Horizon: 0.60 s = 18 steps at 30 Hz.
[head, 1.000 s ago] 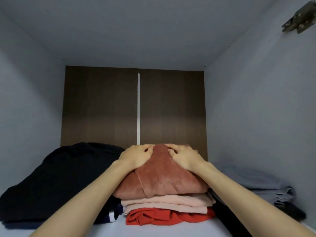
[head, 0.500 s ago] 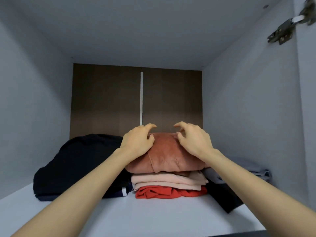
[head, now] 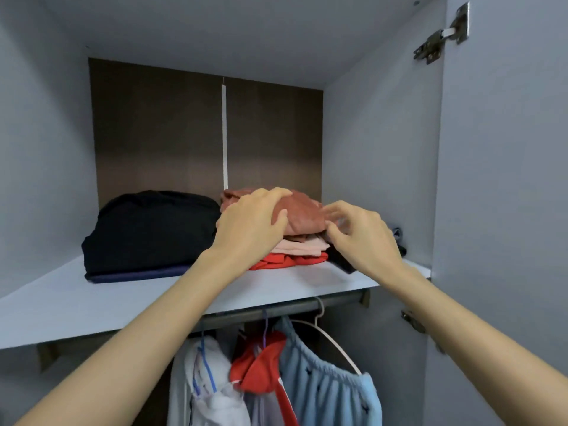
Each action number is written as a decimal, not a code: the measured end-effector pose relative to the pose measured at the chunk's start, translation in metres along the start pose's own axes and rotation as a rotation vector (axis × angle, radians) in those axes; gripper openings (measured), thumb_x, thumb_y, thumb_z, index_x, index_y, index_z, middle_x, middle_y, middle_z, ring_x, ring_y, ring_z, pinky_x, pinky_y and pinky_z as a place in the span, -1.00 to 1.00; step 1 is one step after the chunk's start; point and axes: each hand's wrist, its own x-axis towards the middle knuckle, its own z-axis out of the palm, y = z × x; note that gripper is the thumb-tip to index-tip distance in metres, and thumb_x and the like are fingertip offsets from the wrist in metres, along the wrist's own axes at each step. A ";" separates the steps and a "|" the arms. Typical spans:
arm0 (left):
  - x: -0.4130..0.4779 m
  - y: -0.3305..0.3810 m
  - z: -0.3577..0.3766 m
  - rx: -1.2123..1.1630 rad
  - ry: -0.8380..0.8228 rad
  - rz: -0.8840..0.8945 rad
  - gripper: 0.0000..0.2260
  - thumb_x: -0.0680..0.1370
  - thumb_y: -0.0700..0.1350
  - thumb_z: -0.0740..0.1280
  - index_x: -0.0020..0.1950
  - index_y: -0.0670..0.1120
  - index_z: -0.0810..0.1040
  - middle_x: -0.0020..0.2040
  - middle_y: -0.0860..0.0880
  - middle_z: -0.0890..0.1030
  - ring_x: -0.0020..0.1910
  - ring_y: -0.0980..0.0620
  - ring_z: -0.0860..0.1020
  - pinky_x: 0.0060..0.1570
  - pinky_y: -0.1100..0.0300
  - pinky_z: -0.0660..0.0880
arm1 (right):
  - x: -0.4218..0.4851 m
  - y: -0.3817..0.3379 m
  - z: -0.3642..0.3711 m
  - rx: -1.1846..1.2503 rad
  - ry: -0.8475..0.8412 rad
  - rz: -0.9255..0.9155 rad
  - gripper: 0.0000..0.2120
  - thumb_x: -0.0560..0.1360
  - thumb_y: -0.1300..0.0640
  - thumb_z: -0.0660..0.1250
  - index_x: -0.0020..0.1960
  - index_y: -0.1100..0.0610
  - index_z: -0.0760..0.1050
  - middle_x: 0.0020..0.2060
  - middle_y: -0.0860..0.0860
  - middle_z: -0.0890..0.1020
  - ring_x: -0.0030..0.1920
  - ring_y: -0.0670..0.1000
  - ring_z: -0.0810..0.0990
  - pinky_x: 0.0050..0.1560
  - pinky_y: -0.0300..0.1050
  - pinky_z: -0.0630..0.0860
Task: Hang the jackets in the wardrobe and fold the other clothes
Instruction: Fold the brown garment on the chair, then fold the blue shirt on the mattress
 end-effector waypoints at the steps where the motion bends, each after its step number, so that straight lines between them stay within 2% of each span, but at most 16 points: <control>1: -0.008 0.007 -0.004 -0.012 -0.012 0.006 -0.66 0.59 0.00 0.18 0.37 0.13 0.38 0.21 0.06 0.54 0.12 -0.03 0.52 -0.03 0.08 0.43 | -0.011 -0.002 -0.010 -0.001 0.002 0.008 -0.80 0.51 0.04 0.25 0.11 -0.15 0.52 -0.04 -0.22 0.65 -0.02 -0.11 0.60 -0.14 -0.14 0.46; 3: -0.025 0.023 -0.010 -0.041 -0.031 0.018 -0.66 0.59 0.00 0.18 0.38 0.12 0.38 0.21 0.05 0.54 0.09 -0.02 0.53 -0.04 0.09 0.40 | -0.033 -0.004 -0.030 -0.008 -0.004 0.026 -0.81 0.52 0.04 0.24 0.09 -0.16 0.52 -0.04 -0.22 0.64 -0.03 -0.11 0.60 -0.12 -0.11 0.49; 7: -0.061 0.060 -0.023 -0.096 -0.042 0.017 -0.67 0.59 -0.02 0.20 0.36 0.11 0.41 0.25 0.05 0.52 0.20 -0.03 0.49 0.00 0.09 0.41 | -0.078 -0.004 -0.066 -0.030 -0.031 0.064 -0.81 0.54 0.04 0.23 0.10 -0.15 0.52 -0.06 -0.23 0.63 -0.06 -0.11 0.59 -0.11 -0.10 0.51; 12: -0.111 0.116 -0.038 -0.167 -0.088 0.017 -0.66 0.59 -0.05 0.20 0.37 0.06 0.43 0.30 0.06 0.51 0.26 0.01 0.46 0.19 0.06 0.40 | -0.150 0.005 -0.117 -0.018 -0.071 0.122 -0.81 0.54 0.04 0.23 0.10 -0.17 0.50 -0.10 -0.25 0.60 -0.12 -0.13 0.56 -0.15 -0.13 0.44; 18: -0.185 0.197 -0.053 -0.264 -0.161 -0.033 -0.62 0.59 -0.03 0.21 0.42 0.05 0.36 0.24 0.05 0.54 0.20 0.00 0.50 0.13 0.06 0.41 | -0.248 0.021 -0.179 -0.001 -0.137 0.201 -0.80 0.53 0.05 0.25 0.11 -0.17 0.51 -0.12 -0.23 0.61 -0.11 -0.12 0.56 -0.05 -0.04 0.54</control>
